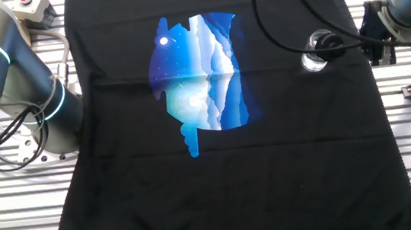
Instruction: Screw the lid onto the jar
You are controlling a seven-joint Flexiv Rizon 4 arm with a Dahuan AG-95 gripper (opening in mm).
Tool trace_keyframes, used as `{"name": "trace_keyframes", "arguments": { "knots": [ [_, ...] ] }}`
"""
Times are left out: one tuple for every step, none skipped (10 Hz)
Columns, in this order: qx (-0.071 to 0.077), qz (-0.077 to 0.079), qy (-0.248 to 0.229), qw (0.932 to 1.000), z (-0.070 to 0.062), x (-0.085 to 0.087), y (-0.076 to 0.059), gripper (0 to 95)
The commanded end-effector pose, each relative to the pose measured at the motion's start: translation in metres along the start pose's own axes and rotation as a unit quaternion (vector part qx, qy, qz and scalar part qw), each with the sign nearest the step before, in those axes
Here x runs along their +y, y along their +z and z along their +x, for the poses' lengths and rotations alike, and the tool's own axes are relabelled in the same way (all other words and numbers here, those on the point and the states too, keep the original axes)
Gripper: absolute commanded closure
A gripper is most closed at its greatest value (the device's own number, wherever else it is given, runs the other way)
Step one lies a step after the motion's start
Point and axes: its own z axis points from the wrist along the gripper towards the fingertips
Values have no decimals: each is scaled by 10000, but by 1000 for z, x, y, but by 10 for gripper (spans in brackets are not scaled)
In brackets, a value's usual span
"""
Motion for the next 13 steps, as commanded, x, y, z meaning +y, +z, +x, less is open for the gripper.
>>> {"name": "trace_keyframes", "arguments": {
  "knots": [
    [-21,-159,-5,9999,1,0,0,950],
    [-38,-216,12,9998,1,0,0,950],
    [-47,-219,10,9997,1,0,0,950],
    [-50,-209,-20,9998,1,0,0,950],
    [-53,-208,-33,9998,1,0,0,950],
    [-60,-203,-66,9998,0,1,0,950],
    [-49,-204,-68,9998,0,1,0,950],
    [-55,-208,-53,9998,0,0,0,950],
    [-57,-200,-27,9998,0,0,0,950],
    [-56,-206,-25,9998,0,0,0,950],
    [-29,-204,-12,9998,0,0,0,950],
    [-2,-238,-21,9997,0,0,0,950],
    [-21,-285,-15,9996,0,0,1,950]
  ]
}}
